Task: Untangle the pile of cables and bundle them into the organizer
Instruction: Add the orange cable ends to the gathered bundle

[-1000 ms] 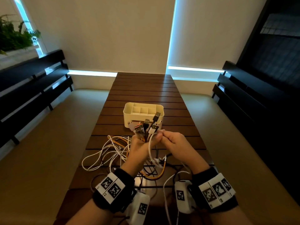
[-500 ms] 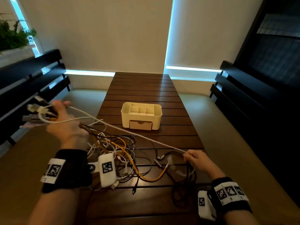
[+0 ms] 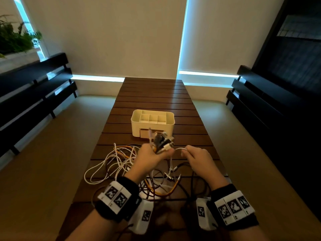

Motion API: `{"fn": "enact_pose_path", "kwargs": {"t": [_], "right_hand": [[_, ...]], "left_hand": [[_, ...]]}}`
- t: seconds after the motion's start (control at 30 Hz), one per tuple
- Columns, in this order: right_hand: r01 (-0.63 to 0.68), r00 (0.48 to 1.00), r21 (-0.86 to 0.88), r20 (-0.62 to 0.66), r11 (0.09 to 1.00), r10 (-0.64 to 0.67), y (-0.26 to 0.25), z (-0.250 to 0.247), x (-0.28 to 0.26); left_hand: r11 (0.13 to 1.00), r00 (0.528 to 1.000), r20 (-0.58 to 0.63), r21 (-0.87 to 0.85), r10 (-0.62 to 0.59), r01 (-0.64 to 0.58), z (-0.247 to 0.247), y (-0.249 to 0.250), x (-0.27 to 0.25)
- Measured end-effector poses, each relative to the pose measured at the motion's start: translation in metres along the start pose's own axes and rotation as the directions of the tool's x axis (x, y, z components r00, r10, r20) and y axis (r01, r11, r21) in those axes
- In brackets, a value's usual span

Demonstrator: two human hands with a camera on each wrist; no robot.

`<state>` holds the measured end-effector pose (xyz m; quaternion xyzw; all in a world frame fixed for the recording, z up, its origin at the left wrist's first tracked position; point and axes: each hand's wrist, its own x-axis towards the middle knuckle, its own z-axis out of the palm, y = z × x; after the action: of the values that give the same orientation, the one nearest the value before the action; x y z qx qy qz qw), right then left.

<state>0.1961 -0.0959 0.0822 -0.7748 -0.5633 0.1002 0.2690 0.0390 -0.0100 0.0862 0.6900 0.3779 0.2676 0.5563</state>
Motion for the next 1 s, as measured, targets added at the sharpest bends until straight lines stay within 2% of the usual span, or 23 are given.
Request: {"fn": "enact_pose_path", "kwargs": {"t": [0.07, 0.17, 0.23, 0.3, 0.33, 0.4, 0.5, 0.63, 0.73, 0.8, 0.83, 0.93, 1.0], "right_hand": [[0.043, 0.999, -0.012, 0.022, 0.999, -0.043, -0.01, 0.002, 0.0], [0.07, 0.997, 0.042, 0.038, 0.997, -0.071, -0.013, 0.001, 0.001], [0.044, 0.996, 0.118, 0.072, 0.992, -0.052, -0.008, -0.01, -0.001], [-0.013, 0.992, 0.198, 0.127, 0.98, -0.013, 0.005, -0.023, -0.006], [-0.042, 0.987, 0.247, 0.163, 0.968, 0.002, 0.011, -0.03, -0.009], [-0.089, 0.968, 0.302, 0.249, 0.949, 0.012, 0.016, -0.038, -0.012], [-0.062, 0.96, 0.192, 0.279, 0.979, 0.006, 0.004, -0.036, -0.006], [0.01, 0.945, -0.026, 0.328, 1.0, -0.001, -0.003, -0.031, 0.001], [-0.09, 0.938, -0.049, 0.332, 0.995, 0.101, 0.012, -0.027, 0.001], [-0.171, 0.955, 0.006, 0.249, 0.985, 0.165, 0.023, -0.019, 0.001], [-0.203, 0.957, 0.011, 0.215, 0.979, 0.196, 0.03, -0.013, 0.001], [-0.293, 0.936, -0.025, 0.199, 0.956, 0.292, 0.046, 0.008, 0.004], [-0.345, 0.917, -0.047, 0.198, 0.937, 0.347, 0.054, 0.024, 0.005]], "left_hand": [[0.997, 0.997, 0.067, 0.065, 0.027, -0.032, 0.013, -0.005, 0.001], [0.991, 0.999, 0.029, 0.131, 0.031, -0.035, 0.017, -0.009, 0.004], [1.0, 0.998, -0.064, -0.007, -0.011, 0.01, 0.01, -0.009, 0.005], [0.96, 0.979, -0.185, -0.277, -0.089, 0.035, -0.007, -0.008, 0.007], [0.927, 0.961, -0.253, -0.376, -0.111, 0.008, -0.016, -0.007, 0.01], [0.896, 0.923, -0.366, -0.44, -0.116, -0.062, -0.03, -0.005, 0.014], [0.813, 0.863, -0.486, -0.553, -0.139, -0.18, -0.031, 0.004, 0.015], [0.69, 0.804, -0.552, -0.672, -0.222, -0.271, -0.039, 0.01, 0.013], [0.642, 0.754, -0.588, -0.706, -0.294, -0.3, -0.068, 0.011, 0.014], [0.668, 0.747, -0.603, -0.681, -0.28, -0.3, -0.086, 0.01, 0.014], [0.703, 0.76, -0.6, -0.653, -0.251, -0.283, -0.091, 0.009, 0.014], [0.857, 0.832, -0.526, -0.499, -0.178, -0.131, -0.087, 0.001, 0.012], [0.912, 0.872, -0.454, -0.41, -0.182, -0.023, -0.078, -0.01, 0.012]]}}
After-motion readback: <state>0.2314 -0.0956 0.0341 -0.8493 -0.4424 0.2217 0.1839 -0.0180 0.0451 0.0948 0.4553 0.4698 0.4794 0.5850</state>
